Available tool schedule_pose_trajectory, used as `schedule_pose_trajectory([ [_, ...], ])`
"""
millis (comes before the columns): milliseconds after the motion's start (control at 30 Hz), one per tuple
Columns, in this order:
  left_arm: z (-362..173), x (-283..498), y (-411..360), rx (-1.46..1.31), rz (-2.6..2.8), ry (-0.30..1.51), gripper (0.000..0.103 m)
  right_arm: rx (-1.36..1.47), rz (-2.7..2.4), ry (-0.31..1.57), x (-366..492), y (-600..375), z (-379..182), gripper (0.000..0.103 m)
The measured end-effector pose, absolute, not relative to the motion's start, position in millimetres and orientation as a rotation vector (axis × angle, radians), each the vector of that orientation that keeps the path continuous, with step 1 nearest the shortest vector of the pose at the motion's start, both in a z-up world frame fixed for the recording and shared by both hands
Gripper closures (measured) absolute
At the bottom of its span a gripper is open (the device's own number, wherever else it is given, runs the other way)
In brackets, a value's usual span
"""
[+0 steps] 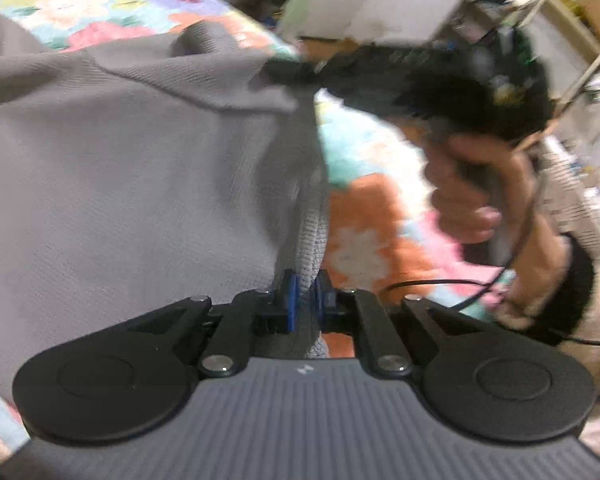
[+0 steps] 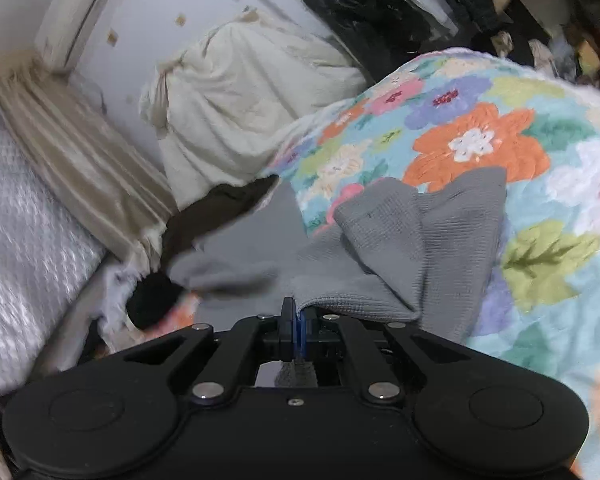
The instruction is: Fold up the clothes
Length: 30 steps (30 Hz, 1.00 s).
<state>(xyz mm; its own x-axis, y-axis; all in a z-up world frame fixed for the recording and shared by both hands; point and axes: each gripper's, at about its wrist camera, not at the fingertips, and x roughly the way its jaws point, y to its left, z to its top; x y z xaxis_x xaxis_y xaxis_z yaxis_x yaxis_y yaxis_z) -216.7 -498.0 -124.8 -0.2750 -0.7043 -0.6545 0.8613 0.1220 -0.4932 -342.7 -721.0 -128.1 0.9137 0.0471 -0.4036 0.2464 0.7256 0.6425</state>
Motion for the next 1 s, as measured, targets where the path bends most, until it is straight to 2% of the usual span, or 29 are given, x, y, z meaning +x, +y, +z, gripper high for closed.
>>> schedule_pose_trajectory([
  [100,-136,-218,-517,0.239,-1.543,1.139,0.095,0.582,-0.238,0.553,-337,-713,-139,0.099],
  [233,-168,-224,-537,0.413,-1.434,1.248,0.095,0.593,-0.278,0.618,-337,-714,-160,0.099],
  [333,-163,-212,-529,0.317,-1.449,1.264,0.093,0.565,-0.282,0.647,-336,-712,-162,0.098],
  [400,-148,-204,-518,0.245,-1.474,1.229,0.087,0.581,-0.305,0.629,-341,-721,-159,0.091],
  [467,-138,-196,-508,0.196,-1.468,1.198,0.066,0.599,-0.327,0.611,-346,-729,-156,0.084],
  [500,-135,-191,-504,0.180,-1.451,1.182,0.061,0.605,-0.339,0.601,-348,-733,-154,0.083],
  [633,-148,-178,-497,0.177,-1.358,1.204,0.059,0.611,-0.374,0.565,-351,-747,-145,0.081],
  [667,-157,-177,-499,0.212,-1.325,1.234,0.059,0.597,-0.372,0.561,-349,-748,-142,0.078],
  [767,-177,-178,-500,0.237,-1.280,1.273,0.058,0.530,-0.344,0.556,-334,-745,-132,0.055],
  [800,-178,-176,-497,0.201,-1.280,1.276,0.057,0.499,-0.333,0.563,-328,-743,-130,0.051],
  [867,-182,-167,-488,0.114,-1.268,1.314,0.057,0.432,-0.329,0.599,-308,-740,-130,0.050],
  [1000,-187,-156,-479,0.032,-1.250,1.362,0.058,0.362,-0.338,0.664,-274,-739,-143,0.039],
])
